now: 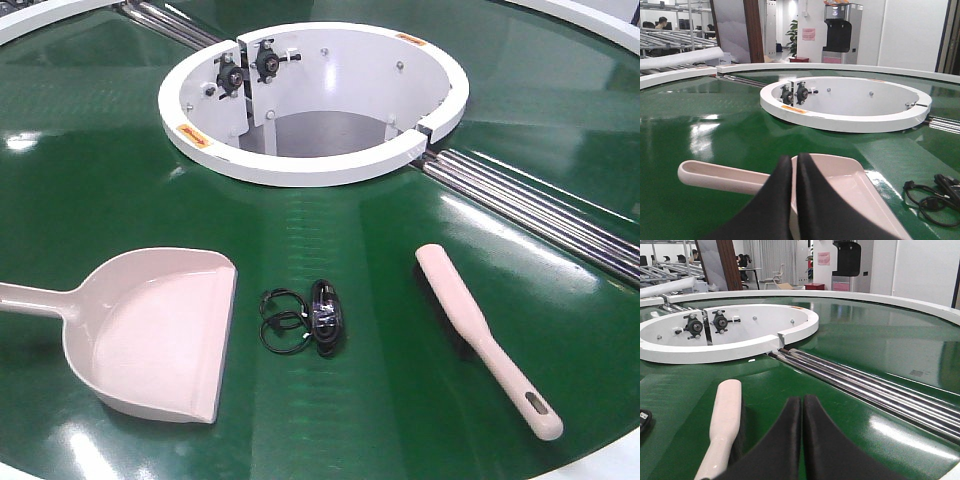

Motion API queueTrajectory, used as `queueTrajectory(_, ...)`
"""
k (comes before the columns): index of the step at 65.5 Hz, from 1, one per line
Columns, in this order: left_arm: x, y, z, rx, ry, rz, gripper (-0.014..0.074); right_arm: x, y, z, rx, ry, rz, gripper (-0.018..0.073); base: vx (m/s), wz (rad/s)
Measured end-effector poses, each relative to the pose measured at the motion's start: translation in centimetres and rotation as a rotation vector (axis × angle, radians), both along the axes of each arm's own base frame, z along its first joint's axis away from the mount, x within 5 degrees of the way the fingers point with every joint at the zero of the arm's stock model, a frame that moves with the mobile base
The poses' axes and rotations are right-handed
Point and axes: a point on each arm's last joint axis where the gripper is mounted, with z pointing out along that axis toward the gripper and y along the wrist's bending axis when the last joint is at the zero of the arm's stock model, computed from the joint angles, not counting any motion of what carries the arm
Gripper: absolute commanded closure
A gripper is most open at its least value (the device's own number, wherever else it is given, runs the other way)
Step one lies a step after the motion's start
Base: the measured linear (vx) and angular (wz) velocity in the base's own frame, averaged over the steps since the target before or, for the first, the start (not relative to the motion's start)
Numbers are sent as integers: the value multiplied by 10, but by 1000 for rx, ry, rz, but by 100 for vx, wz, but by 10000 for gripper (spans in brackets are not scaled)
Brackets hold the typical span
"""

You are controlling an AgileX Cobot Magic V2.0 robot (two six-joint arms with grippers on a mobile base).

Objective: Clean and inspect green conveyor with broom and dustpan

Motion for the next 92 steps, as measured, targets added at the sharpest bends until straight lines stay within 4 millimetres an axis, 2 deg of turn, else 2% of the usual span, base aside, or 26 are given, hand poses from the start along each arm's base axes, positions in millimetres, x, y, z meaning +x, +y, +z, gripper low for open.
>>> queueTrajectory(71, 0, 0, 1, -1, -7, 0, 602, 0, 0, 0, 0, 0, 0, 568, 0, 0)
queueTrajectory(84, -1, 0, 13, -10, -105, -3, 602, 0, 0, 0, 0, 0, 0, 568, 0, 0)
queueTrajectory(92, -7, 1, 46, -16, -169, -2, 602, 0, 0, 0, 0, 0, 0, 568, 0, 0)
